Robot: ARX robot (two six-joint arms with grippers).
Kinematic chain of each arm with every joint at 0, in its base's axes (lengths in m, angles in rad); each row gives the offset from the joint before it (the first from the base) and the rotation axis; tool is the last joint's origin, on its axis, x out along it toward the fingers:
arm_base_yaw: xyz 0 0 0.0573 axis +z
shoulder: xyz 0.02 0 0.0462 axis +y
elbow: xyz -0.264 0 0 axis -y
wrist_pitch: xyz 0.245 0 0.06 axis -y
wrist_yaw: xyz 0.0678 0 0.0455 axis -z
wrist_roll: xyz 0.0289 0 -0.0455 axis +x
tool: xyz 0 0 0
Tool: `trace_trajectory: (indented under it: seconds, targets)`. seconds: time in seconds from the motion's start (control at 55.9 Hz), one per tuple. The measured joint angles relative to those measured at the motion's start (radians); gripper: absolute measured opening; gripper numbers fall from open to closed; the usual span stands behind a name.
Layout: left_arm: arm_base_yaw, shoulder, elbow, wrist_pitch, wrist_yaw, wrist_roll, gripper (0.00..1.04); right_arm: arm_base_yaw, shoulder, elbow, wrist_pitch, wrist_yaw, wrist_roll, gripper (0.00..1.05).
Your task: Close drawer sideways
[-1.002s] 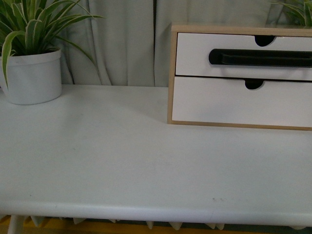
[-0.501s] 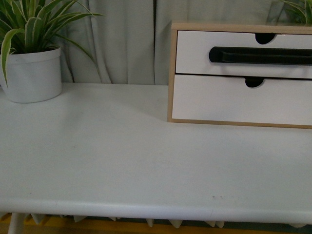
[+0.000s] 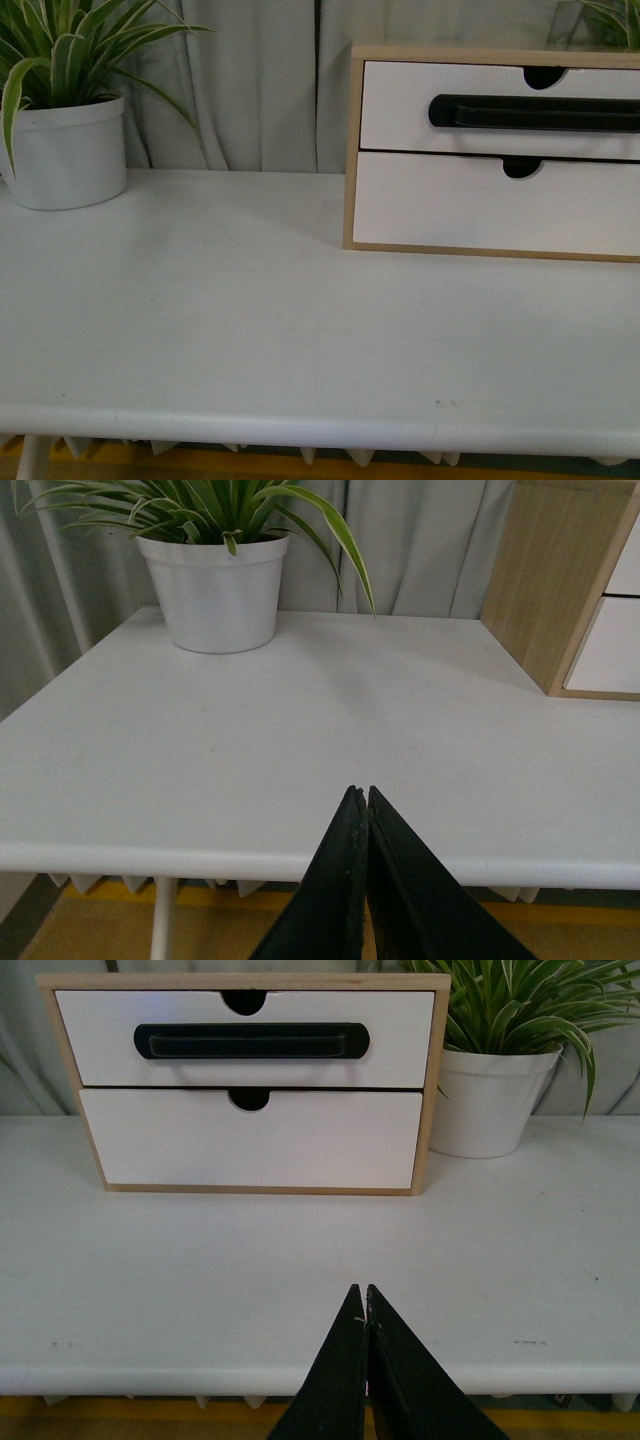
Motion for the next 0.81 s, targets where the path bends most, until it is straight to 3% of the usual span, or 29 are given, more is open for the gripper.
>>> trace_trajectory:
  seconds: [0.054,0.125,0.412,0.519,0.591,0.805]
  targets:
    - [0.000,0.000,0.000,0.000,0.000,-0.001,0.15,0.000,0.000,0.000,0.000,0.000,-0.001,0.04]
    - [0.000,0.000,0.000,0.000,0.000,-0.001,0.29,0.000,0.000,0.000,0.000,0.000,0.000,0.20]
    - [0.000,0.000,0.000,-0.001,0.000,-0.001,0.75,0.000,0.000,0.000,0.000,0.000,0.000,0.66]
    - [0.000,0.000,0.000,-0.001,0.000,-0.001,0.98,0.000,0.000,0.000,0.000,0.000,0.000,0.87]
    - [0.000,0.000,0.000,-0.001,0.000,-0.001,0.99,0.000,0.000,0.000,0.000,0.000,0.002,0.97]
    - [0.000,0.000,0.000,-0.001,0.000,-0.001,0.98,0.000,0.000,0.000,0.000,0.000,0.002,0.95]
